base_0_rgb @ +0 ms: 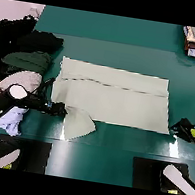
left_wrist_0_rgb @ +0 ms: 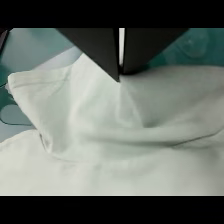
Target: Fold the shirts.
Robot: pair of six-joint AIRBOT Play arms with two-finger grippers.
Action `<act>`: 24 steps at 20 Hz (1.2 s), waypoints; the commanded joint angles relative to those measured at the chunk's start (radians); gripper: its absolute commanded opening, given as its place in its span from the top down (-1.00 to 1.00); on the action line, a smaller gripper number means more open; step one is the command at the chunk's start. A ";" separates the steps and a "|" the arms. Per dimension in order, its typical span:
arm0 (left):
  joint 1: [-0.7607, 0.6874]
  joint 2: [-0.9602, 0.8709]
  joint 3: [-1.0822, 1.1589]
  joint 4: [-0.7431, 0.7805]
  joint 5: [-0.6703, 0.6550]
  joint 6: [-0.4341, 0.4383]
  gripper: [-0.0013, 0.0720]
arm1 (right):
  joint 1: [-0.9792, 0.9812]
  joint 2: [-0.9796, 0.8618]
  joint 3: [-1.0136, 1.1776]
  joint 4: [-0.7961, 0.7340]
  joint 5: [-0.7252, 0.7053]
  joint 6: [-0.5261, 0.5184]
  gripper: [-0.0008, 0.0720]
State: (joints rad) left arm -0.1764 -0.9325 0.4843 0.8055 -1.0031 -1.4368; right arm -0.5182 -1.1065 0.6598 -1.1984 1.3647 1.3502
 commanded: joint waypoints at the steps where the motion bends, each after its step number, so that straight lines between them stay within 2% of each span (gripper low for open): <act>1: 0.000 0.001 0.011 -0.002 -0.003 0.004 0.89 | -0.011 -0.053 -0.037 0.038 -0.042 -0.002 -0.20; 2: 0.000 0.001 0.011 -0.002 -0.003 0.004 0.89 | -0.010 -0.061 -0.037 0.039 -0.045 -0.002 -0.20; 4: 0.000 0.001 0.011 -0.002 -0.004 0.004 0.90 | 0.015 -0.077 -0.037 0.047 -0.045 -0.017 0.12; 6: 0.000 0.001 0.011 -0.001 -0.016 0.004 0.90 | 0.069 -0.090 -0.037 0.046 -0.052 -0.025 0.14; 7: 0.000 0.001 0.012 0.004 -0.035 0.004 0.90 | 0.099 -0.091 -0.037 0.046 -0.060 -0.028 0.44; 8: 0.000 0.002 0.014 0.021 -0.062 0.004 0.90 | 0.125 -0.086 -0.037 0.045 -0.064 -0.047 0.88; 12: 0.000 0.102 0.033 0.158 -0.216 -0.027 0.90 | 0.163 0.044 -0.036 0.014 -0.023 -0.053 0.93; 16: 0.000 0.290 0.034 0.167 -0.410 -0.103 0.90 | 0.163 0.253 -0.036 -0.134 0.152 -0.039 0.93; 18: 0.000 0.321 0.070 0.168 -0.479 -0.108 0.90 | 0.161 0.352 -0.030 -0.159 0.180 -0.013 0.93; 21: 0.000 0.282 0.185 0.212 -0.396 -0.090 0.90 | 0.161 0.381 0.053 -0.154 0.175 0.011 0.93; 24: 0.000 0.140 0.313 0.349 -0.269 -0.074 0.90 | 0.169 0.251 0.175 -0.066 0.119 0.011 0.93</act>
State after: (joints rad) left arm -0.1772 -0.7124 0.6991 1.0473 -1.3598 -1.5242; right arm -0.3550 -0.8021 0.7483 -1.3125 1.5146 1.3502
